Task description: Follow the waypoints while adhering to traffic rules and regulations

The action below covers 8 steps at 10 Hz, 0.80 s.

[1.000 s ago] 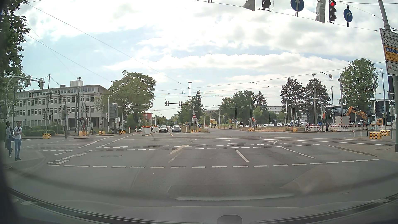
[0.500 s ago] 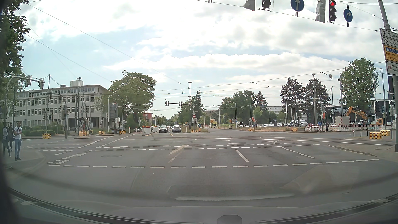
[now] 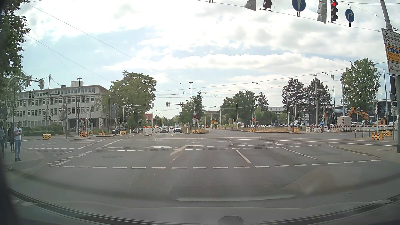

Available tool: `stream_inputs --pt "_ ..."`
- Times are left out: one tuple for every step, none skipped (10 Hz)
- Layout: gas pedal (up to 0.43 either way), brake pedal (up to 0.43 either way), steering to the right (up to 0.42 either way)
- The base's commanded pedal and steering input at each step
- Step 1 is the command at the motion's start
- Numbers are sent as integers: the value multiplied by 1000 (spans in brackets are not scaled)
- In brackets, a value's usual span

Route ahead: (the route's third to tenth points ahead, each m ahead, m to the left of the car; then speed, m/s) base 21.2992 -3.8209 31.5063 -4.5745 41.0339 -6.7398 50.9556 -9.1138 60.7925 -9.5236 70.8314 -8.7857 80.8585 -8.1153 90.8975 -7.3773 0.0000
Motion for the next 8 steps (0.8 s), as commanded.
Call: stream_inputs --pt "0 268 7" --pt "0 268 7" --pt "0 268 7" --pt "0 268 7" --pt "0 268 6" --pt "0 268 7" --pt "0 268 7" --pt "0 268 7"
